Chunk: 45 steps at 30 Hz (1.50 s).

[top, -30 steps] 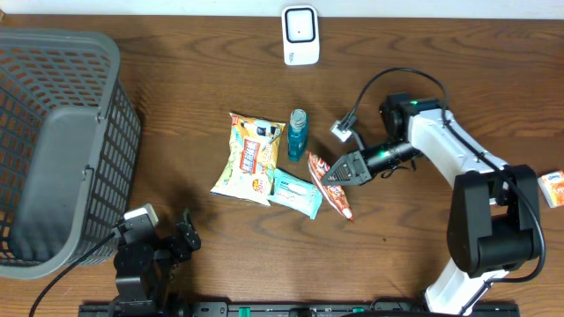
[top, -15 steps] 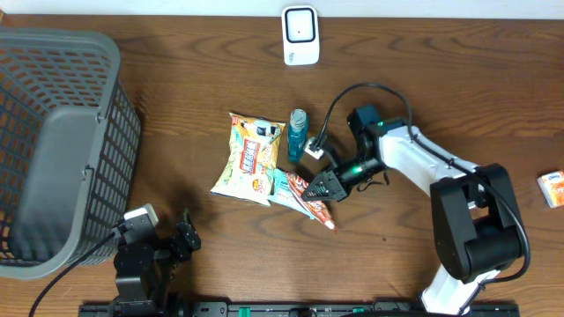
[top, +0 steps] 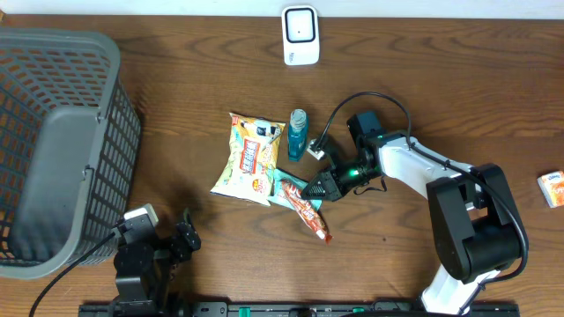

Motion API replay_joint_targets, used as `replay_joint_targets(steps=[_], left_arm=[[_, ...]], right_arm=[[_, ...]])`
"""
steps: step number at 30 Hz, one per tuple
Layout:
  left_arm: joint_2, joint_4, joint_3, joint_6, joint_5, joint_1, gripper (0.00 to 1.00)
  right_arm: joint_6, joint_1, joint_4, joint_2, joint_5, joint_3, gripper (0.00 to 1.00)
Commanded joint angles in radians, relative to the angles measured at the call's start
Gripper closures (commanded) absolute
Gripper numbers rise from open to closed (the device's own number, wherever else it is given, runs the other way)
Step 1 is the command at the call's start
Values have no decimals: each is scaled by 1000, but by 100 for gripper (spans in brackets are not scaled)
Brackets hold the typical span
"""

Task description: Scan the item barcode

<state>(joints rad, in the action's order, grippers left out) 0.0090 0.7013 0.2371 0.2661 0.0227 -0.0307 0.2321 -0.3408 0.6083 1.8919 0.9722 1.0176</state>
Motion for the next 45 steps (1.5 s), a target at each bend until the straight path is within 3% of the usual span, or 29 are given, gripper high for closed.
replay_joint_targets(steps=[1, 4, 9, 13, 19, 23, 30, 36, 45], left_arm=[[-5, 2, -5, 5, -9, 0, 9], [-5, 2, -5, 5, -8, 0, 9], [-5, 2, -5, 5, -8, 0, 9], [-5, 2, -5, 5, -8, 0, 9], [-5, 2, -5, 5, -8, 0, 9], [-5, 2, -5, 5, -8, 0, 9], [-5, 2, -5, 5, -9, 0, 9], [-5, 2, -5, 5, -9, 0, 9], [-5, 2, -5, 5, -8, 0, 9]], right_arm=[[-169, -3, -36, 11, -160, -4, 91], [-242, 8, -67, 11, -249, -4, 81], [-277, 44, -76, 11, -315, 11, 73], [-276, 72, -32, 2, -315, 45, 57], [-215, 91, 54, -81, -314, 103, 47], [-115, 92, 134, -163, -270, 105, 27], [192, 109, 237, -149, -20, 44, 25], [195, 113, 214, -43, -27, 8, 37], [196, 112, 239, 81, -15, 8, 44]])
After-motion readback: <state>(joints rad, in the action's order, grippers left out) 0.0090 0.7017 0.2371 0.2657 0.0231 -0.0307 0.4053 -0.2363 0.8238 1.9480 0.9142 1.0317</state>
